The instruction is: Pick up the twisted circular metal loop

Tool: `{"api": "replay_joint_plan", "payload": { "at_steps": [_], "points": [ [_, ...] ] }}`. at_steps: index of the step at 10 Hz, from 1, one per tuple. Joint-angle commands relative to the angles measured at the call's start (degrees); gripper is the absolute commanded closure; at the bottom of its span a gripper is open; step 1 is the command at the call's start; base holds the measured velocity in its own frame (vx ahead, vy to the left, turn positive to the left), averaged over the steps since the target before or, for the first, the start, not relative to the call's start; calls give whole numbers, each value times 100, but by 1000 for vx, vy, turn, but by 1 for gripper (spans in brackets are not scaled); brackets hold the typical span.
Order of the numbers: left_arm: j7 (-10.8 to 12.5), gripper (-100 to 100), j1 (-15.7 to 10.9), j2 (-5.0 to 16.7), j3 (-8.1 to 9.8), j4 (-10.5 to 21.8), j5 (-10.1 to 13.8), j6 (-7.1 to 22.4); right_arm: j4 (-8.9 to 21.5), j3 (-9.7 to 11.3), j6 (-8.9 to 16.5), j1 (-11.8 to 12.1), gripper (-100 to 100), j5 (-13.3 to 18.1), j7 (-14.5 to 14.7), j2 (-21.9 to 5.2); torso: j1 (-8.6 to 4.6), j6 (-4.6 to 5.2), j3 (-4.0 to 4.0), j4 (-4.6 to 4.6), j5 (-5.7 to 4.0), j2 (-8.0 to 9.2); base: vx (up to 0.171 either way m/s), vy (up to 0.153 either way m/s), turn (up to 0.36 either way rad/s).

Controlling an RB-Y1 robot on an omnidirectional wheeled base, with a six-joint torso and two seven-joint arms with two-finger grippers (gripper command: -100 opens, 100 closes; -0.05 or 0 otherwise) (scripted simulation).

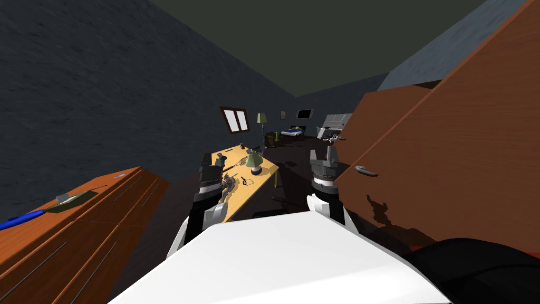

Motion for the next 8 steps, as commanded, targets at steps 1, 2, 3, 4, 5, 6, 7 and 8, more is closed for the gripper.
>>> {"api": "replay_joint_plan", "payload": {
  "at_steps": [1,2,3,4,5,6,7,8],
  "points": [
    [5,-100,-12,179,4,51,17,41,0,0,0,0,0,0,0,0,0,0,0,0,0,0,-26,-17,-24],
    [10,-100,-23,309,9,101,35,83,0,0,0,0,0,0,0,0,-5,0,4,1,-1,8,-57,-26,-42],
    [17,-100,-35,440,15,167,59,137,0,0,0,-1,0,0,0,0,-7,1,10,3,-2,17,-51,-32,-51],
    [27,-100,-49,566,22,246,89,204,0,0,0,-1,0,0,0,0,-10,1,11,4,-2,19,-47,-25,-60],
    [38,-100,-64,682,31,337,124,283,0,0,0,-1,0,0,0,0,-8,1,11,4,-2,19,-57,-18,-68],
    [52,-100,-79,790,41,438,165,371,0,0,0,-1,0,0,0,0,-6,1,12,5,-1,22,-68,-22,-94],
    [69,-100,-94,890,52,549,211,468,0,0,0,-1,0,0,0,0,-7,1,15,6,-2,26,-69,-16,-94],
    [69,-100,-94,890,52,549,211,468,0,0,0,-1,0,0,0,0,-4,1,15,6,-1,26,-48,-9,-24]
  ]
}}
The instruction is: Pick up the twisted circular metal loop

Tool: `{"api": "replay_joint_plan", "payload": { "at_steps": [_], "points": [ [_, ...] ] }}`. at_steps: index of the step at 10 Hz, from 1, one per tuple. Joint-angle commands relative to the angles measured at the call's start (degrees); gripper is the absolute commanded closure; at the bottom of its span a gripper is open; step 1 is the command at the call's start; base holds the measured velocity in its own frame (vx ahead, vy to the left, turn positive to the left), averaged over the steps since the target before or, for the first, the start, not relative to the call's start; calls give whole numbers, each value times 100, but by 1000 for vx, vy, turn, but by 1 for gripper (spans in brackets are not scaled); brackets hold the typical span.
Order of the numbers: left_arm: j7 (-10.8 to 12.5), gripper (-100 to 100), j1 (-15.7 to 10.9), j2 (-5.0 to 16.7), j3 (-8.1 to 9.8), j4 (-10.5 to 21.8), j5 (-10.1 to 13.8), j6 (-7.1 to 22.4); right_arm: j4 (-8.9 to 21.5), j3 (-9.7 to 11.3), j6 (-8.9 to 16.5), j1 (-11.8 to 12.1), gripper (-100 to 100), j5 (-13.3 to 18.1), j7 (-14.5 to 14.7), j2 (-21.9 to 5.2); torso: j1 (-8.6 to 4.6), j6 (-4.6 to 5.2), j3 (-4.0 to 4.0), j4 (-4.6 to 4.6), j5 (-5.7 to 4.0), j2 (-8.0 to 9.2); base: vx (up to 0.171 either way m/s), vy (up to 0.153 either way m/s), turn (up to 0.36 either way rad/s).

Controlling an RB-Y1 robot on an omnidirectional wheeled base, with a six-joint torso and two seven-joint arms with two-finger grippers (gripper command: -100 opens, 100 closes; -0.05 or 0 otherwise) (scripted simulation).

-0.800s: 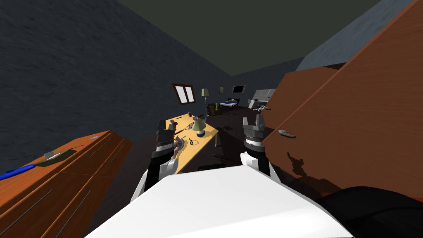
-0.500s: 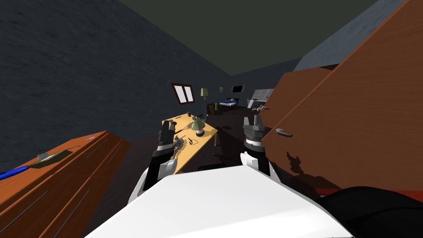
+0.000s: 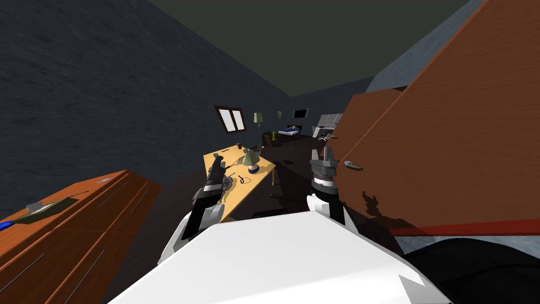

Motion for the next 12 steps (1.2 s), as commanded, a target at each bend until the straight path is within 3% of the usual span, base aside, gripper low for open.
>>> {"api": "replay_joint_plan", "payload": {
  "at_steps": [1,6,8,9,12],
  "points": [
    [16,-100,-24,106,12,175,55,86,0,0,0,0,0,0,0,0,0,0,0,0,0,0,-46,-16,-62],
    [134,-100,-94,445,84,876,338,693,0,0,0,-1,0,0,0,0,-8,1,6,2,-2,11,-77,-32,-117],
    [186,-100,-131,539,112,1196,449,951,0,0,0,-1,0,0,0,0,-6,1,7,3,-1,13,-79,-27,-141],
    [186,-100,-131,539,112,1196,449,951,0,0,0,0,0,0,0,0,-4,0,6,3,-1,10,-47,-17,-13],
    [258,-100,-224,667,143,1720,588,1330,0,0,0,0,0,0,0,0,0,1,-1,0,-1,-2,-47,-21,-106]
  ]
}}
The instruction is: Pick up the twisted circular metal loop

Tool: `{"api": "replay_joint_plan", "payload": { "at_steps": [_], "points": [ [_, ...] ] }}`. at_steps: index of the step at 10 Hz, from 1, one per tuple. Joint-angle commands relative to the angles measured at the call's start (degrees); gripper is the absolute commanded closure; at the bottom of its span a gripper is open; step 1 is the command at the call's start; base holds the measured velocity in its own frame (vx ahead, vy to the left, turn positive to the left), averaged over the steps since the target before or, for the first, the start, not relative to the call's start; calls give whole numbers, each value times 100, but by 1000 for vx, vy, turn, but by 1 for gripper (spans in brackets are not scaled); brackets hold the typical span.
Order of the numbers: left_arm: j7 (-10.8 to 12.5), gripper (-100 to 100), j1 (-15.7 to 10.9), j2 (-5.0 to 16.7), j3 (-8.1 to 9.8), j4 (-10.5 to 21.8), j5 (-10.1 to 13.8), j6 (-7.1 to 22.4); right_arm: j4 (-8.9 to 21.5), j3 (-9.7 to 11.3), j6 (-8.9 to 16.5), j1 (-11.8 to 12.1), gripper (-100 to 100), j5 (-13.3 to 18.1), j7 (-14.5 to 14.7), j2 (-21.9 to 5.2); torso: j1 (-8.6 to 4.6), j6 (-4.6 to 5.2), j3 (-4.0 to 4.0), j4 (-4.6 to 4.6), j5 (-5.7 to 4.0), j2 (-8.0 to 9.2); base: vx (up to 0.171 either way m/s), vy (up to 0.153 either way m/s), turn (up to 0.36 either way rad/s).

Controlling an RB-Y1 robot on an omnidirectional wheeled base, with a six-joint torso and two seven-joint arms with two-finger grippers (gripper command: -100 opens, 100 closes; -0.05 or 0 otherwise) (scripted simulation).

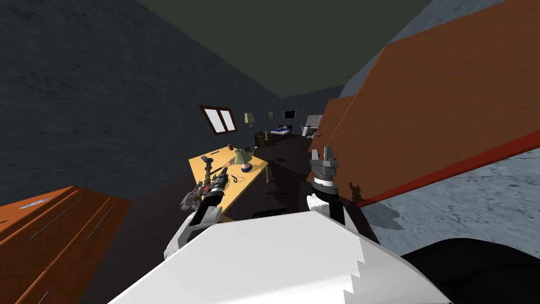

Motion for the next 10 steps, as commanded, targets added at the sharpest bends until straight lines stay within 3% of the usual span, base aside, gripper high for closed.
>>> {"api": "replay_joint_plan", "payload": {
  "at_steps": [1,3,4,7,10],
  "points": [
    [11,-100,-7,26,-16,263,43,202,0,0,0,0,0,0,0,0,0,0,0,0,0,0,-40,-12,-104],
    [47,-100,-123,113,-11,650,94,437,0,0,0,0,0,0,0,0,4,-1,-3,-1,1,-6,-21,-3,-105],
    [47,-100,-123,113,-11,664,94,437,0,0,0,0,0,0,0,0,7,0,-6,-2,1,-11,-5,4,-34],
    [85,-100,-361,264,-22,1318,124,768,0,-1,0,1,0,0,0,0,14,-1,-13,-5,3,-23,11,20,-80],
    [95,-100,-456,317,-31,1561,123,873,0,-1,0,1,0,0,0,-1,19,-1,-15,-5,3,-27,16,27,-41]
  ]
}}
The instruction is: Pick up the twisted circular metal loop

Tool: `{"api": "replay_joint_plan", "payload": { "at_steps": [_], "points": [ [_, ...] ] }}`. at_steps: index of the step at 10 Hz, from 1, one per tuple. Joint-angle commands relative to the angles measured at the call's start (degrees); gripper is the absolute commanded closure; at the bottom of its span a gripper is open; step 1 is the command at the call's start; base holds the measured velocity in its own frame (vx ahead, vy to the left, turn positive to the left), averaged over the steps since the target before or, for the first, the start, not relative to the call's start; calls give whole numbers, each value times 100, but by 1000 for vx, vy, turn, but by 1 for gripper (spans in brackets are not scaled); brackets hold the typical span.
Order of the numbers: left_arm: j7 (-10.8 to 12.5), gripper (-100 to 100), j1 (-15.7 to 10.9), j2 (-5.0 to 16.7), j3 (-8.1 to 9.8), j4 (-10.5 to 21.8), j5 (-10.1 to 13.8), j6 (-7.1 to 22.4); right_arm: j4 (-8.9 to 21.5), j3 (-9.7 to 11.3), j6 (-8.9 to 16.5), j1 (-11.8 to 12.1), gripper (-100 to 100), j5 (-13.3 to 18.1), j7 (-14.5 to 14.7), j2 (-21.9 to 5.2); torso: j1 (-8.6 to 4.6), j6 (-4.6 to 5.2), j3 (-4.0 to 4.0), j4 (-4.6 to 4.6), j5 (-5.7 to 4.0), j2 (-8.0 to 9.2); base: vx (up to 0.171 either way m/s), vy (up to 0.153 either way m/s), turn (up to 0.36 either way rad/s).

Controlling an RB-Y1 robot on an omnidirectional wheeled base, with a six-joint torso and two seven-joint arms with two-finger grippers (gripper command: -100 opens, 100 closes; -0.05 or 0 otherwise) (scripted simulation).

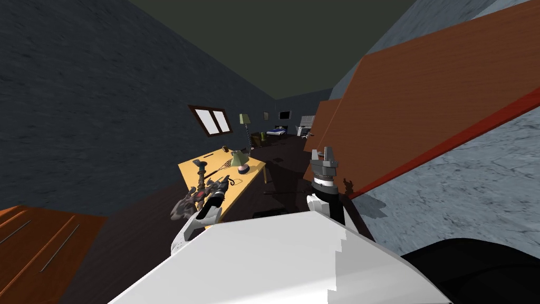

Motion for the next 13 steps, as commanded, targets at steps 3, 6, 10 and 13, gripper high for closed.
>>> {"api": "replay_joint_plan", "payload": {
  "at_steps": [3,6,10,13],
  "points": [
    [-9,-100,-231,67,-35,572,-40,185,0,0,0,0,0,0,0,0,6,2,-4,-1,1,-8,32,37,-56],
    [8,-100,-569,218,-82,1268,-81,468,0,0,0,0,0,0,0,0,9,2,-6,-2,2,-11,41,57,-70],
    [19,-100,-790,309,-118,1777,-112,641,0,0,0,0,0,0,0,0,9,0,-8,-3,2,-14,51,61,-44],
    [38,-100,-1087,435,-169,2348,-150,868,0,0,0,0,0,0,0,0,8,0,-8,-3,1,-13,48,49,-62]
  ]
}}
